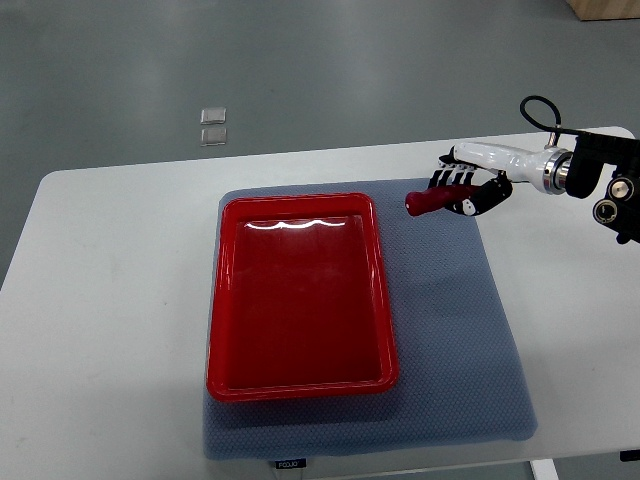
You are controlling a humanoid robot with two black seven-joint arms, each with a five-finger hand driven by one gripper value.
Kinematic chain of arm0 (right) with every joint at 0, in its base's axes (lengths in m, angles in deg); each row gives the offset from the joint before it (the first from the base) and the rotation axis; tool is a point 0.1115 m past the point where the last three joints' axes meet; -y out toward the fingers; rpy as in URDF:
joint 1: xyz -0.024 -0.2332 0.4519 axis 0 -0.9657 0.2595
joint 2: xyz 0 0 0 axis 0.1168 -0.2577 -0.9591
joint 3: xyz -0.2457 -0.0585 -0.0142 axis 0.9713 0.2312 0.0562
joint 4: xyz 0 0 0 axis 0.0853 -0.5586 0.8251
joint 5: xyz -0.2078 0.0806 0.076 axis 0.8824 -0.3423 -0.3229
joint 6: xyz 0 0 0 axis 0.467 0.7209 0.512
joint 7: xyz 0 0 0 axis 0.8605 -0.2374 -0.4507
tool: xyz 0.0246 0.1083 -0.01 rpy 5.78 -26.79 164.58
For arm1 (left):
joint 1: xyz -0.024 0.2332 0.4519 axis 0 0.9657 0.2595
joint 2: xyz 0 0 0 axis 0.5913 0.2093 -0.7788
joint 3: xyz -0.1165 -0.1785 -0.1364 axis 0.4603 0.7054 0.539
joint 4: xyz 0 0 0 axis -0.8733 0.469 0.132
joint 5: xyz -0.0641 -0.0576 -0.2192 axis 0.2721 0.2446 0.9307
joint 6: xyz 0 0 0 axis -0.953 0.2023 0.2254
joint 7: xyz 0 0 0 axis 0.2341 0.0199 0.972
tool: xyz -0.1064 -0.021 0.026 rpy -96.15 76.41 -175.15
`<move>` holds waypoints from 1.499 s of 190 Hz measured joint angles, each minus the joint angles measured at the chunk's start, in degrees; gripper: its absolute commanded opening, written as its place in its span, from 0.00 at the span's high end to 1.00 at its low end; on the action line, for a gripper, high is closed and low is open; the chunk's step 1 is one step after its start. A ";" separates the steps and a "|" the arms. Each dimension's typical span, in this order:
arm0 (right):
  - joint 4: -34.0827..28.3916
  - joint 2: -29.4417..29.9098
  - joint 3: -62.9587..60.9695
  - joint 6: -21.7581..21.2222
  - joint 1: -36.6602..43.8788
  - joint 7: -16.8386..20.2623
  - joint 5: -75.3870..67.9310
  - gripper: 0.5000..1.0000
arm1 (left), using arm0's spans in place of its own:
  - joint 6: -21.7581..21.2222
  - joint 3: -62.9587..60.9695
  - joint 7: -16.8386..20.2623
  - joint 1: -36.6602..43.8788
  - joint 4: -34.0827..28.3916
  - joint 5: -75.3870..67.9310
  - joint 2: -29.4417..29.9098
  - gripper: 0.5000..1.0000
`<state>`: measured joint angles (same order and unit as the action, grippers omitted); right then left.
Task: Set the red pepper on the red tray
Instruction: 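Lift the red pepper with the right hand toward the tray, then lower the pepper into the red tray and open the right hand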
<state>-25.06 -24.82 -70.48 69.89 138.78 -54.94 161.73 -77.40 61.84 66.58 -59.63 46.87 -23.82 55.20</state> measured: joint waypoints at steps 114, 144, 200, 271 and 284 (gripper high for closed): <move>13.24 26.20 9.58 -0.49 10.28 0.29 -1.02 1.00 | 0.00 0.02 0.00 0.01 0.16 0.00 0.00 0.00; 16.88 32.76 12.33 1.56 8.79 0.18 -0.89 1.00 | 0.06 0.07 0.00 -0.01 0.24 -0.02 0.00 0.00; 18.73 34.07 13.21 3.55 5.69 0.09 -0.63 0.71 | 0.09 -0.03 0.00 -0.01 0.16 -0.07 0.00 0.00; 18.92 32.13 8.55 3.77 4.67 0.00 -1.72 0.18 | 0.01 -0.08 0.01 -0.01 0.07 0.01 0.00 0.00; 18.63 29.50 3.58 2.79 4.91 -0.01 -3.11 0.18 | 0.00 -0.08 0.00 0.00 0.07 0.01 0.00 0.00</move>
<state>-6.43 4.68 -66.89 72.68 143.69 -54.95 158.62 -77.40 61.76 66.58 -59.63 46.93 -23.80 55.20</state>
